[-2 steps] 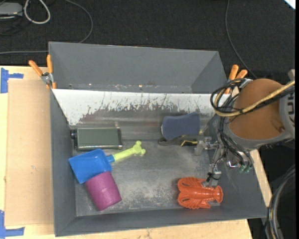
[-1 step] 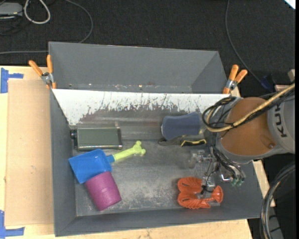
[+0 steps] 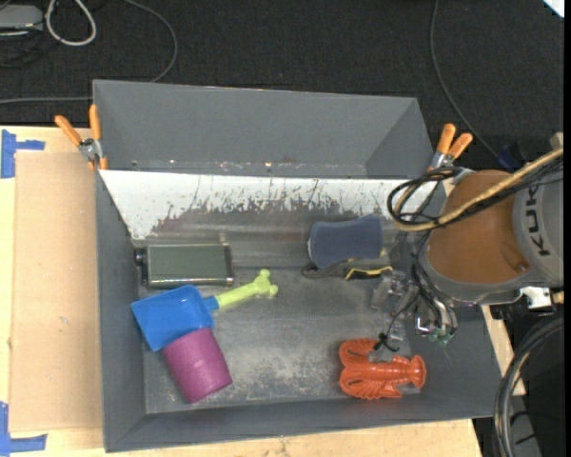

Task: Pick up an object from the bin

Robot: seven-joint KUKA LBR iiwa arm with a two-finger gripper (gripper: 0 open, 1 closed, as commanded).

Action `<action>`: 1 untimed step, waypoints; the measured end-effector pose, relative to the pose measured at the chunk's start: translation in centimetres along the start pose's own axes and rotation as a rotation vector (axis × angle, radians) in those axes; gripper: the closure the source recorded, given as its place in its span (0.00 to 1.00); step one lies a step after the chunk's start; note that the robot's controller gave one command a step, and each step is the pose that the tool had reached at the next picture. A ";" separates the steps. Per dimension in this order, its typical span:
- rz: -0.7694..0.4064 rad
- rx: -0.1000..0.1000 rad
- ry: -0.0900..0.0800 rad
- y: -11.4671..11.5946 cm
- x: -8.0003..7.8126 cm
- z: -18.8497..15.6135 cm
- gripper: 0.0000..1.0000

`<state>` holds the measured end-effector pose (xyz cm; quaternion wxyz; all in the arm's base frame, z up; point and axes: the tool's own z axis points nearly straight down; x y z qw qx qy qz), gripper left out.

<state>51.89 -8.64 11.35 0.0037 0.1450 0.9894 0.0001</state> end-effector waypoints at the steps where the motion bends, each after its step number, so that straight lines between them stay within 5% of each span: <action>1: -0.183 -0.001 0.014 -0.7 2.5 4.3 0.00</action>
Offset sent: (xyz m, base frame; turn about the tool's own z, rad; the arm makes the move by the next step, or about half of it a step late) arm -0.0063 0.0074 -0.0411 0.3170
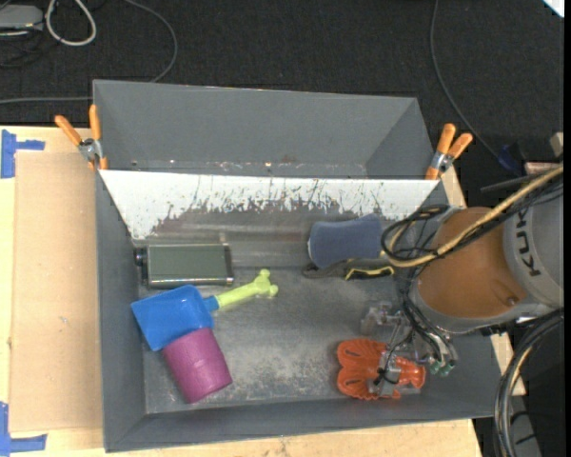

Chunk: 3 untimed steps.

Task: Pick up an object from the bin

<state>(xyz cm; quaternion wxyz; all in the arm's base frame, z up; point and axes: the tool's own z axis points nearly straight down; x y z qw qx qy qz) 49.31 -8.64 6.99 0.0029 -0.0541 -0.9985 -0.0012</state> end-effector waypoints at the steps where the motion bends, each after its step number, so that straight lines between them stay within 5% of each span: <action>1: 0.496 -0.001 -0.011 1.0 -1.9 -0.3 1.00; 3: 0.490 -0.001 -0.012 1.1 -1.9 -0.5 1.00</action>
Offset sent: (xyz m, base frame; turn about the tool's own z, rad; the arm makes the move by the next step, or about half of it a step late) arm 0.0000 0.0000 0.0000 0.0000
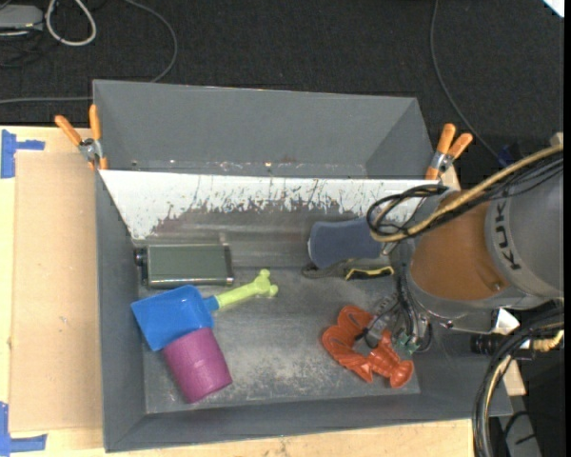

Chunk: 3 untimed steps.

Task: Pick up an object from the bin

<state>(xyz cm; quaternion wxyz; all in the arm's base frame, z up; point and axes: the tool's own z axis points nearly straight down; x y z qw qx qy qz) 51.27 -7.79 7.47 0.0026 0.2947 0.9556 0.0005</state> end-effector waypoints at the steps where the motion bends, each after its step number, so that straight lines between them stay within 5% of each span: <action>1: -0.167 -0.001 -0.001 -4.5 -2.5 0.3 1.00; 2: -0.056 -0.005 -0.001 1.0 0.0 0.3 1.00; 3: -0.086 -0.002 0.010 -0.2 0.3 -1.0 1.00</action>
Offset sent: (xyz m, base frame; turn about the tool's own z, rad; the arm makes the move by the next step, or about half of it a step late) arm 0.0039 0.0075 -0.0047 -0.0551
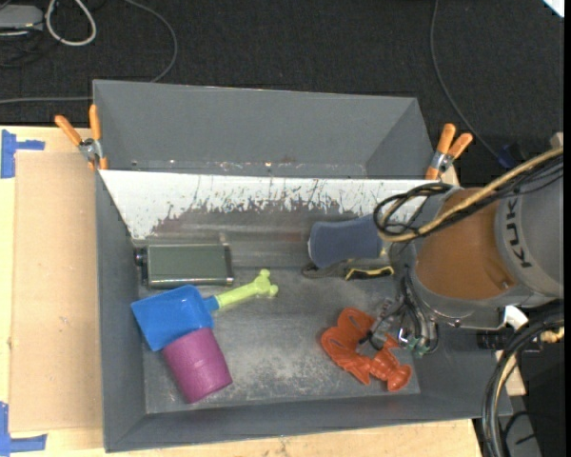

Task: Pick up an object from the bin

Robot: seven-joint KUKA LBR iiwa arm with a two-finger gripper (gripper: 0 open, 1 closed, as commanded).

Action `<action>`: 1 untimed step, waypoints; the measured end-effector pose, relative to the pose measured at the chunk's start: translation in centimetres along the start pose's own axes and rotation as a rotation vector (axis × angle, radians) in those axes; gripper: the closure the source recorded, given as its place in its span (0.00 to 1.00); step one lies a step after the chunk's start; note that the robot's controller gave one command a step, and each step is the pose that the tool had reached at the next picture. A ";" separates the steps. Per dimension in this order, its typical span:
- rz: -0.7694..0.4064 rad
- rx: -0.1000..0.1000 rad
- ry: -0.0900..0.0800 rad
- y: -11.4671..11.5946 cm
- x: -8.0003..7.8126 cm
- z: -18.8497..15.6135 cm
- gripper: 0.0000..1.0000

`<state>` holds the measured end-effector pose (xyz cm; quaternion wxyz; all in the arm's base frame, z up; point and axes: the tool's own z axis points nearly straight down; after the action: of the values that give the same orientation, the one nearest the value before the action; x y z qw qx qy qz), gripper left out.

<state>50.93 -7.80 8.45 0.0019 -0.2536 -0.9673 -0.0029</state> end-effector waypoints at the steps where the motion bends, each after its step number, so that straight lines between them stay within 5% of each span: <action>1: -0.179 -0.001 -0.004 -2.2 0.9 -0.5 1.00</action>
Offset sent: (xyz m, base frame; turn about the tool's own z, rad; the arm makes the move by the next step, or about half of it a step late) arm -0.0239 -0.0166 0.1597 -0.0453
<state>49.06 -9.30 8.93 -0.0006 -0.1662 -0.9861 -0.0029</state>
